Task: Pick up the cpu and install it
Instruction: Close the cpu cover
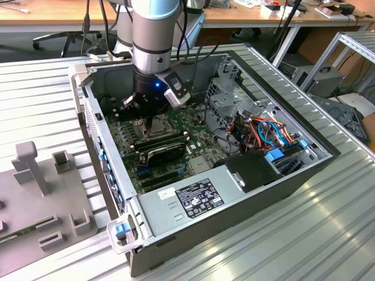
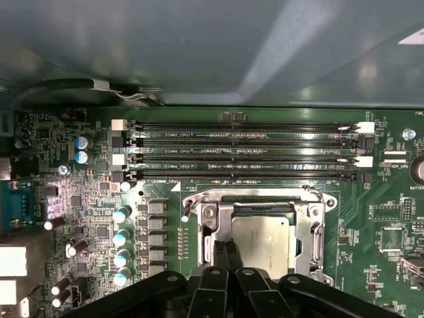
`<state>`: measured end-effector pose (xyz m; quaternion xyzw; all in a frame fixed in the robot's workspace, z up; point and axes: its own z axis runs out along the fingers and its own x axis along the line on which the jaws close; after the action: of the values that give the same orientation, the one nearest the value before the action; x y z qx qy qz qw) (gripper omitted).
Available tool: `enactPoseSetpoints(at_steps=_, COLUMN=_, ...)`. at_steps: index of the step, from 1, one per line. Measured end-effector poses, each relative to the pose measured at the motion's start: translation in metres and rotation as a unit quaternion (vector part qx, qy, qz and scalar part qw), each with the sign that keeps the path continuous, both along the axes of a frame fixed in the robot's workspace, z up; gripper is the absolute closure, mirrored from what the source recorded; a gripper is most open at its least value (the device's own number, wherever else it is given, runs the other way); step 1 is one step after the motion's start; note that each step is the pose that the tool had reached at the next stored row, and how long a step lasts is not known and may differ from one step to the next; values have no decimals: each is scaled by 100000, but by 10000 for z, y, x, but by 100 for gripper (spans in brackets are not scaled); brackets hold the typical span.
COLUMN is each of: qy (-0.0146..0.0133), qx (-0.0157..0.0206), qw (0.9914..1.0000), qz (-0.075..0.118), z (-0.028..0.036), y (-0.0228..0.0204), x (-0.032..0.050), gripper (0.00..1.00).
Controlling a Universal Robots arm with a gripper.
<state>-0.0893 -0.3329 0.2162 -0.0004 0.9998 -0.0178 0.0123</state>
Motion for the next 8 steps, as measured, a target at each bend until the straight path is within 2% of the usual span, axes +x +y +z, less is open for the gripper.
enactPoseSetpoints(at_steps=2, qy=-2, qx=6, qw=100000, qz=-3, z=28, y=0, x=-5, gripper=89)
enactPoseSetpoints(at_steps=7, qy=-229, qx=45, qw=100000, qz=2, z=32, y=0, x=-185, gripper=89)
enactPoseSetpoints(at_steps=8, qy=-256, qx=38, qw=100000, qz=-1, z=35, y=1, x=-199, gripper=89)
